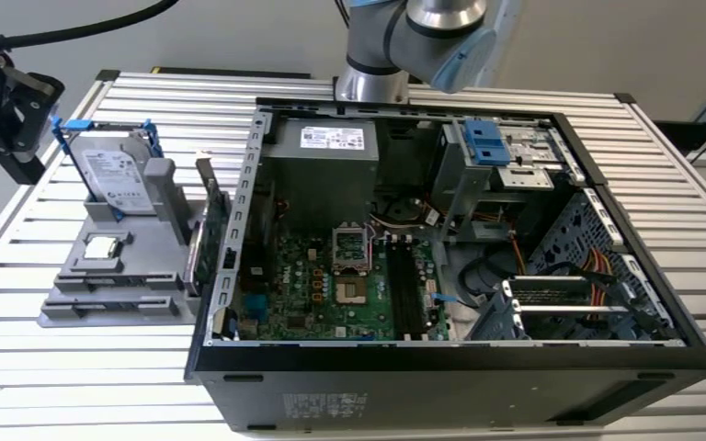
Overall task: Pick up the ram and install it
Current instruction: 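Reach for the ram, then pick up the ram and move it above insertion slot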
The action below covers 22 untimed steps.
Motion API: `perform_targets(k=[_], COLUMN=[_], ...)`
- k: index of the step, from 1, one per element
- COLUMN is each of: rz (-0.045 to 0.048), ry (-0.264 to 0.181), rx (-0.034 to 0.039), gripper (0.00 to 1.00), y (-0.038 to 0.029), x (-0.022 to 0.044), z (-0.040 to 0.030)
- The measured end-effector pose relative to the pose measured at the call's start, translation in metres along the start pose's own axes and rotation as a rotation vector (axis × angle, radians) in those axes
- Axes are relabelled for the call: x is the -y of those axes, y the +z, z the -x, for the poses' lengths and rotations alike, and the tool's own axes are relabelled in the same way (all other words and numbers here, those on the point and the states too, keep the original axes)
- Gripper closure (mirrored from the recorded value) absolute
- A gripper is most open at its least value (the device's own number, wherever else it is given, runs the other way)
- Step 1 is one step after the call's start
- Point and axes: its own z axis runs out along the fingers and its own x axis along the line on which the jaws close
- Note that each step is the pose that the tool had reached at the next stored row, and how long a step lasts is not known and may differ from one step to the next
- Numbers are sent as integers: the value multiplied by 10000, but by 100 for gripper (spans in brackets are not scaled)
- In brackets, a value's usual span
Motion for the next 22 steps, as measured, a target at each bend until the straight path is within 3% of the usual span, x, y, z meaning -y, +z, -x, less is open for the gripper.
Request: perform_targets(k=[6, 13, 22], rz=[3, 14, 15], ry=[-193, -803, -868], rx=[-10, -39, -43], gripper=[100, 100, 100], y=[-1, -1, -1], x=[0, 0, 0], z=[0, 0, -1])
